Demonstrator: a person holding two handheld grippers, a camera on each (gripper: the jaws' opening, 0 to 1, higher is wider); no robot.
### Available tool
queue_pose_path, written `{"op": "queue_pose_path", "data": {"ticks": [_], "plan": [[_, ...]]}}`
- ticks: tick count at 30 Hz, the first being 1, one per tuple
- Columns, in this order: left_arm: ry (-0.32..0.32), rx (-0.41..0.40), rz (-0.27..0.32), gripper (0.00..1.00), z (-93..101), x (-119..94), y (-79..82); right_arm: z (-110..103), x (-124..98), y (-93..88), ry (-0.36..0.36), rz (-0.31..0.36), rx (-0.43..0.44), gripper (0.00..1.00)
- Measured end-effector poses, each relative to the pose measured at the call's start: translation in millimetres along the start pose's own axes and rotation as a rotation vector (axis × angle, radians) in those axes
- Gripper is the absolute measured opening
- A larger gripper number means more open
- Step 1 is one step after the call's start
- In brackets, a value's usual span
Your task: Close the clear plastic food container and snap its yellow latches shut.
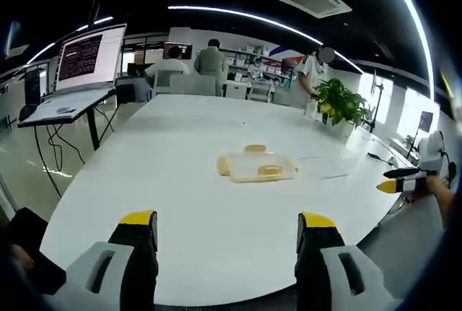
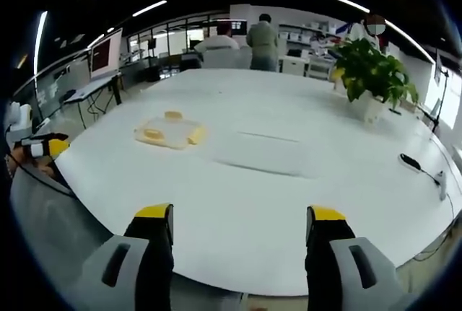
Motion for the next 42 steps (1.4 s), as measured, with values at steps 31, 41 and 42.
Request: {"op": "queue_pose_path", "data": {"ticks": [31,41,42], "plan": [[0.004,0.197,-0.064,0.80,-16.7,38,39.9,32,42,64.2,0.015,0.055,-0.226,0.69],[-0.032,0.304,-0.066,0.78,-11.1,65,67.0,38,62,92.7,0.033,0.076,-0.353,0.69],[-0.031,0.328,-0.064,0.78,-11.9,69,71.6,39,65,96.0,0.033,0.079,-0.368,0.69]]}}
Point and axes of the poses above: the point that each gripper's makers call its tool centre point, and the gripper's own axes: x roughly forward along the fingers, z roughly to its right, y roughly out of its top, the point moved 5 cm from there along -x, roughly backward along the fingers, and after that the axes turned 12 degrees about -x, right-handed, at the moved point
